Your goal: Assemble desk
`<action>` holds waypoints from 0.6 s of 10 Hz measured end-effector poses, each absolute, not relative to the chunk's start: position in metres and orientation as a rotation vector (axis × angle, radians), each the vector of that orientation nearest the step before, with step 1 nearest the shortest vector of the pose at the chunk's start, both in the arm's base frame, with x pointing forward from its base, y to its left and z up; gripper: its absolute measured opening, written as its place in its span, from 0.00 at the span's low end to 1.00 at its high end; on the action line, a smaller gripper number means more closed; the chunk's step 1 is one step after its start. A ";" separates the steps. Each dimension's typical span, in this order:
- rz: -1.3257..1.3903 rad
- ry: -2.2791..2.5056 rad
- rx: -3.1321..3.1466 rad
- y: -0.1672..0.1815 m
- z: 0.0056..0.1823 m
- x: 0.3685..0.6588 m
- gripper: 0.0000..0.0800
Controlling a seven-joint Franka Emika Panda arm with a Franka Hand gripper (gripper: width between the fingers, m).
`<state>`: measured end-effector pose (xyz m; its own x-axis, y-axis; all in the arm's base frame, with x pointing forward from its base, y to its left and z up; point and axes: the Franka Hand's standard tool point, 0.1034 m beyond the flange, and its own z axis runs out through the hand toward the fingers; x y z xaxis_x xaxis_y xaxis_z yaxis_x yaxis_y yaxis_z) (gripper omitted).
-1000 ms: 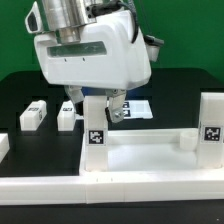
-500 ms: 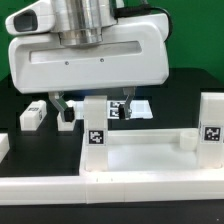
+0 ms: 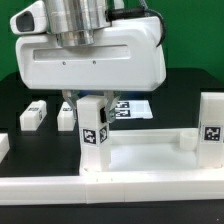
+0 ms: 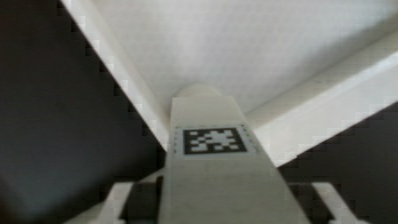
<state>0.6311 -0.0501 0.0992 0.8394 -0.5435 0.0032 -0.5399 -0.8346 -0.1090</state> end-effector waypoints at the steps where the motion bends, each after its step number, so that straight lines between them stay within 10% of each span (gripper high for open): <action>1: -0.045 0.989 -2.871 -0.049 0.099 0.631 0.36; 6: 0.074 2.051 -2.207 -0.043 0.105 0.635 0.36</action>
Offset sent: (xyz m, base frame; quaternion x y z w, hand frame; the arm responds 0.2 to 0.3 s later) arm 0.0084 -0.0123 0.0112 -0.0135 -0.0403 0.3471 0.9369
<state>0.6345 -0.0429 0.1052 0.0764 -0.9895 -0.1225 -0.9958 -0.0695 -0.0597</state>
